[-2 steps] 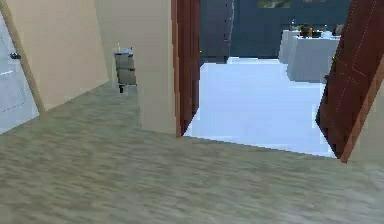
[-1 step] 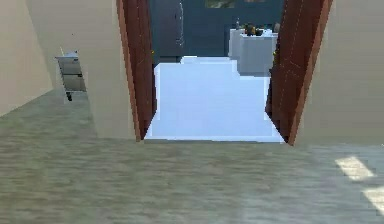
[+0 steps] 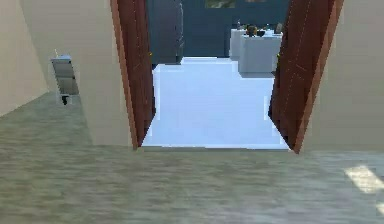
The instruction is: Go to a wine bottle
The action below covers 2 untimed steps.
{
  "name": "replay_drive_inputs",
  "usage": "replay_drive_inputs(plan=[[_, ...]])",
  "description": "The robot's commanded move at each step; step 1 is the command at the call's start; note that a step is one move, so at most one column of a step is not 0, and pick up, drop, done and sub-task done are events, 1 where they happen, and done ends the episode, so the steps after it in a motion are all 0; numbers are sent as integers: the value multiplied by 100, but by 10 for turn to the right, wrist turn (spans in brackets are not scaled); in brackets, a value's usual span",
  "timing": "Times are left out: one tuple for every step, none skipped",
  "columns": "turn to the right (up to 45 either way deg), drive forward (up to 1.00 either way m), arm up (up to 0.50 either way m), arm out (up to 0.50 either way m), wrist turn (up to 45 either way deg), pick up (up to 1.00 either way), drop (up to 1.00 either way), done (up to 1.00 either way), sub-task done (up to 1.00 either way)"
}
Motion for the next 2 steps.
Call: replay_drive_inputs(plan=[[60, 0, 0, 0, 0, 0, 0, 0, 0], [0, 100, 0, 0, 0, 0, 0, 0, 0]])
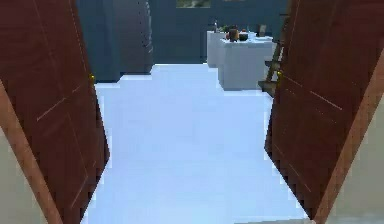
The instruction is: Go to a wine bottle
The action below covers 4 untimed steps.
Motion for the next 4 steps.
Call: replay_drive_inputs(plan=[[0, 100, 0, 0, 0, 0, 0, 0, 0], [0, 100, 0, 0, 0, 0, 0, 0, 0], [0, 100, 0, 0, 0, 0, 0, 0, 0], [0, 100, 0, 0, 0, 0, 0, 0, 0]])
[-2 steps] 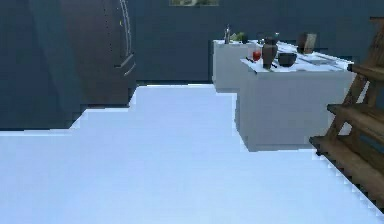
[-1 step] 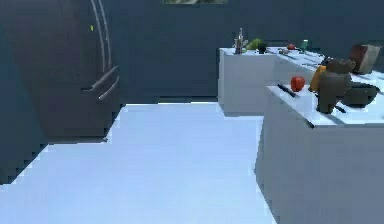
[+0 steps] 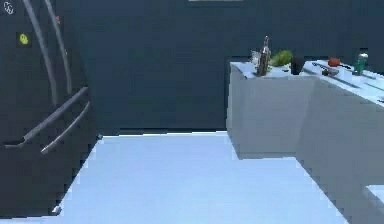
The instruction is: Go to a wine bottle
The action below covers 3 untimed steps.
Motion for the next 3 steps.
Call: replay_drive_inputs(plan=[[0, 65, 0, 0, 0, 0, 0, 0, 0], [120, 0, 0, 0, 0, 0, 0, 0, 0], [0, 50, 0, 0, 0, 0, 0, 0, 0]])
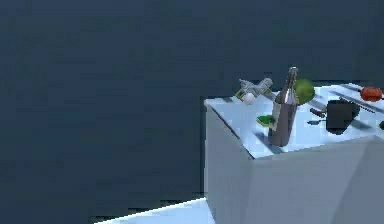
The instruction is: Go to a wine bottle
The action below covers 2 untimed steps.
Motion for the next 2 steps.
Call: replay_drive_inputs(plan=[[240, 0, 0, 0, 0, 0, 0, 0, 0], [0, 0, 0, 0, 0, 0, 0, 100, 0]])
